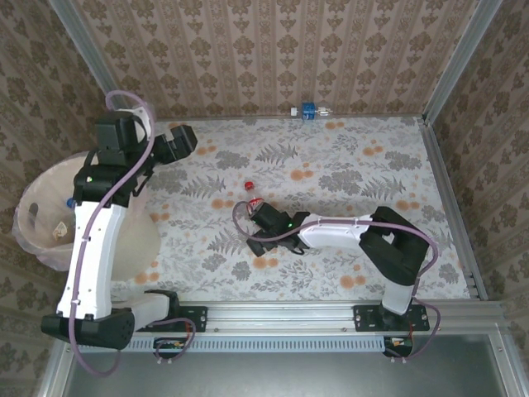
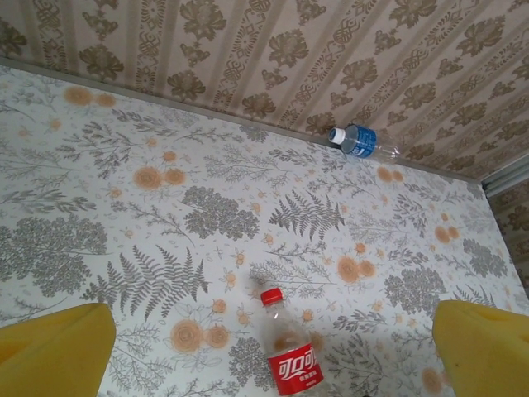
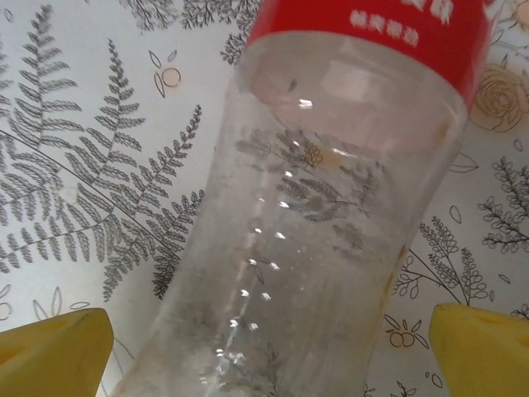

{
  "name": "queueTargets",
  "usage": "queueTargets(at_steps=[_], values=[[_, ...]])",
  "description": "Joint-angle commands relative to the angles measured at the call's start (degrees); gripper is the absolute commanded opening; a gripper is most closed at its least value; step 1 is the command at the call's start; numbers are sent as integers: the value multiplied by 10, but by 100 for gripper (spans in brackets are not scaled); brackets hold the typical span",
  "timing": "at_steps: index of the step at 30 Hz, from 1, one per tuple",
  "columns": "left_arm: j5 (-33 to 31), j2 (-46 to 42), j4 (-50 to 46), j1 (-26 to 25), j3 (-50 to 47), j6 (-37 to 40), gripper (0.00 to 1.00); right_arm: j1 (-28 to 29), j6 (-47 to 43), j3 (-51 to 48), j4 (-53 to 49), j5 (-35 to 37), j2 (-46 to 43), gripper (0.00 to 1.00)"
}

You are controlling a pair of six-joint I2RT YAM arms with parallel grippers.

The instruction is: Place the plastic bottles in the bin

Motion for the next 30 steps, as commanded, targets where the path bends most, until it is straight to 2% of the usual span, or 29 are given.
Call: queueTargets(at_steps=[1,7,11,21,30], values=[[-10,8,20,-13,-1,-11,100,3,11,27,-48,29,21,99],[-10,16,23,-23,-7,-13,100,-3,20,36,-65,35,37,92],[-7,19,29,-23,-15,-14,100,-12,26,32,-66,37,41,75],[31,30,57,-26,-40,-35,100,-25,29,8,-39,29,25,54],[51,45,83,-41,-57,-52,100,-65,38,-62,41,-15,-42,46]])
